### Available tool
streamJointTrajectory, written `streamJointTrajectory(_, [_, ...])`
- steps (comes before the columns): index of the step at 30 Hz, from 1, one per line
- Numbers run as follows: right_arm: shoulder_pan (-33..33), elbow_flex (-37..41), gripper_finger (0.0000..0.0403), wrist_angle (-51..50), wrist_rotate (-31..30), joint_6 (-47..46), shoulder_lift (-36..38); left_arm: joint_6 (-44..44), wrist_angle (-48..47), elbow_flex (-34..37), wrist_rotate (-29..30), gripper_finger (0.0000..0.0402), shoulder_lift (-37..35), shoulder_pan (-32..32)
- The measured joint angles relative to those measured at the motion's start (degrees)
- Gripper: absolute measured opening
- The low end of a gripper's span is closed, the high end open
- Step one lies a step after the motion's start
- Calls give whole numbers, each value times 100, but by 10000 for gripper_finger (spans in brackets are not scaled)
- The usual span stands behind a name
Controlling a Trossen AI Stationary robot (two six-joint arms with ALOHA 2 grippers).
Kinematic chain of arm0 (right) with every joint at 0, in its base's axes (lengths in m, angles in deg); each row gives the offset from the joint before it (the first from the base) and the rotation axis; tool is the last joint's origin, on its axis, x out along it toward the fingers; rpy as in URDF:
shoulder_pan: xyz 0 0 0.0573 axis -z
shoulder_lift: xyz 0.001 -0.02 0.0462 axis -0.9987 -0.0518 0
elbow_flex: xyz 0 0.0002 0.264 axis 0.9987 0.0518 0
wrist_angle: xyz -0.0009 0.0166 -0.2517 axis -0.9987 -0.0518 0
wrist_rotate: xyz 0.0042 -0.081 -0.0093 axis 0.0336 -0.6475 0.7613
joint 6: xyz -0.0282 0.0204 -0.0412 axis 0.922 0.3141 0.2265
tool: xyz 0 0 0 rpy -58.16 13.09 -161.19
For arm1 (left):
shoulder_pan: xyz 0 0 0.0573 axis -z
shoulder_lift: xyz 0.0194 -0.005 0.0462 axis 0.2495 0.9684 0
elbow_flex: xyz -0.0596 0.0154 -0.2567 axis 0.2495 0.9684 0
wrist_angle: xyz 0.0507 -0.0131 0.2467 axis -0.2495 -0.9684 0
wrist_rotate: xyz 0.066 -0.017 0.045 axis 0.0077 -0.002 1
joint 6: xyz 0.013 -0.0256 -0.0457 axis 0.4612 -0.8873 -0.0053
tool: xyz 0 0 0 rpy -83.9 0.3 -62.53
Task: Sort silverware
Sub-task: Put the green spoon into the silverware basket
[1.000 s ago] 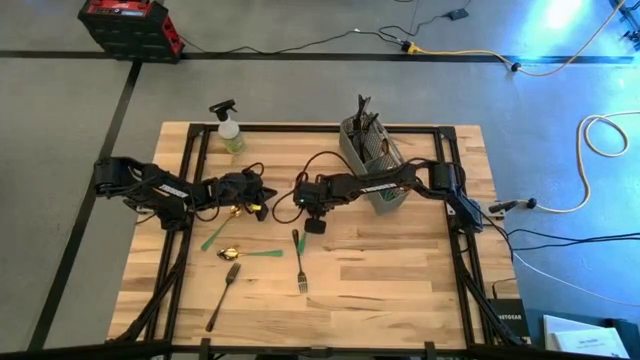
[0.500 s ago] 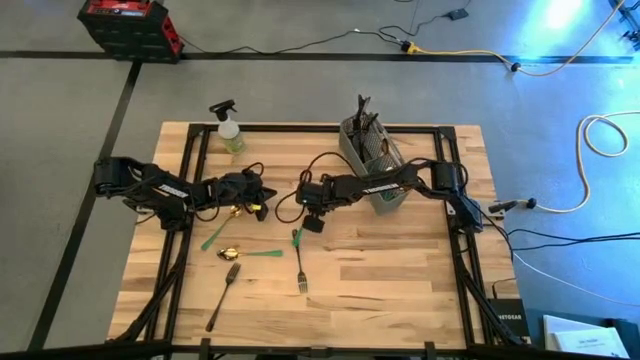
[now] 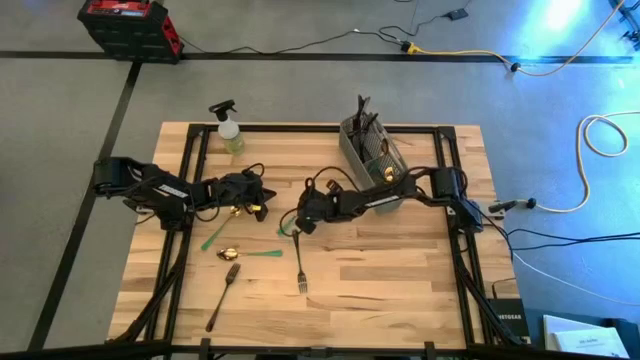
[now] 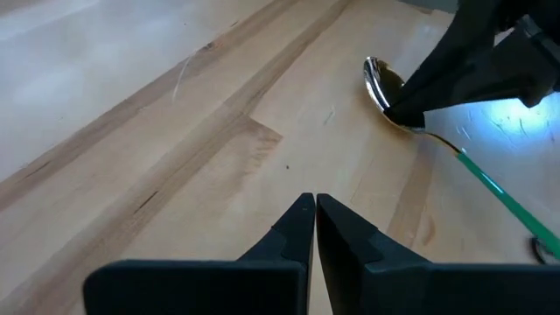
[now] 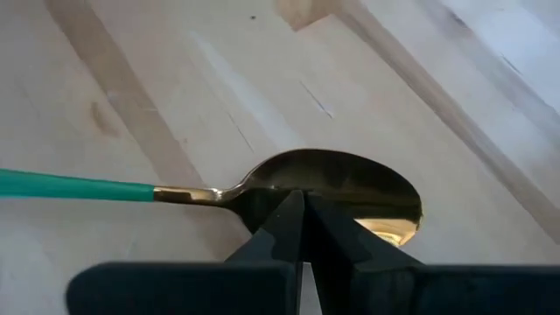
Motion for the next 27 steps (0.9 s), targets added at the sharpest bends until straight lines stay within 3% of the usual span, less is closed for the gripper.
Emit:
streamJointTrajectory(7, [-173,92,0,155,-352,-497,-12,-125,-168,0,746,0,0,204])
streamJointTrajectory(15, [-253,267,0,811,-356,-717,-6,-414,-112,42,2184,0,0,861])
streamJointTrajectory(27, [-247,271,0,1178,-543,-655,-11,-430,374,44,5383,0,-384,3143])
